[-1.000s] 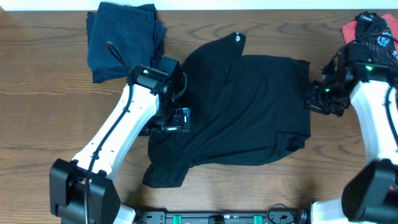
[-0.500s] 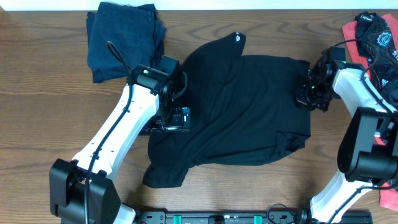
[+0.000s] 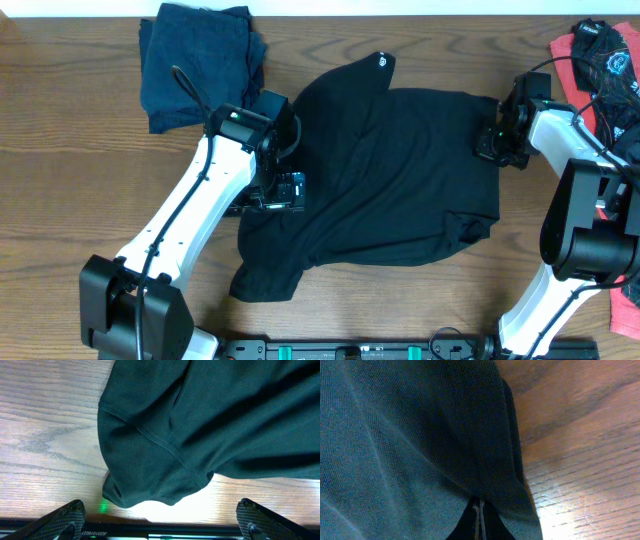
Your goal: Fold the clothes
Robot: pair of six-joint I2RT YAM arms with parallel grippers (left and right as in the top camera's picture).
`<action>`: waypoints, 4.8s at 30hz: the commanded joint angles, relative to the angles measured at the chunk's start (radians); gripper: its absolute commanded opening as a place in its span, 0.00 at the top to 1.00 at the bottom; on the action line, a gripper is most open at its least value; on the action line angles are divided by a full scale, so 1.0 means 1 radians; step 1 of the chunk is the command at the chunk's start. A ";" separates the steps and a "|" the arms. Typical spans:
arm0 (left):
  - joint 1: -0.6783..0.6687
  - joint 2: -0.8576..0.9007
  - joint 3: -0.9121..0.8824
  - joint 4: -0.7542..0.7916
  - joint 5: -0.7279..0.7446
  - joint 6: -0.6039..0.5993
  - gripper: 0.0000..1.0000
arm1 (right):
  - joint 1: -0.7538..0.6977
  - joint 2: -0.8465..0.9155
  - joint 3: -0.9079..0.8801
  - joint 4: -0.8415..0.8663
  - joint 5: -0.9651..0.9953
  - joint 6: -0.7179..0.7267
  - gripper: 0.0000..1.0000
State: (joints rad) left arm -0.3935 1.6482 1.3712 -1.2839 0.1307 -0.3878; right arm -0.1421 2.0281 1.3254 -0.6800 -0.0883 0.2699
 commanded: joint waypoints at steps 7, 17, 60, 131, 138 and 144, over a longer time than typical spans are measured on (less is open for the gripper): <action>0.004 -0.015 0.018 -0.004 -0.012 0.013 0.02 | -0.045 0.095 -0.006 0.004 0.172 -0.005 0.99; 0.004 -0.015 0.018 0.008 -0.011 0.012 0.02 | -0.171 0.096 0.006 -0.008 0.257 -0.022 0.99; 0.004 0.012 0.009 0.171 0.019 0.035 0.00 | -0.043 -0.284 0.574 -0.940 -0.033 -0.102 0.98; 0.004 0.012 0.007 0.134 0.019 0.035 0.02 | -0.240 -0.927 -0.536 -0.349 -0.109 0.143 0.94; 0.004 0.012 0.007 0.129 0.019 0.035 0.02 | -0.201 -0.724 -0.542 -0.291 -0.071 0.165 0.97; 0.004 0.012 0.007 0.119 0.019 0.035 0.02 | -0.203 -0.566 -0.542 -0.257 0.037 0.209 0.98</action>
State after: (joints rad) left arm -0.3935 1.6493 1.3712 -1.1576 0.1509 -0.3622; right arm -0.3527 1.4147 0.7898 -0.9466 -0.1253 0.4412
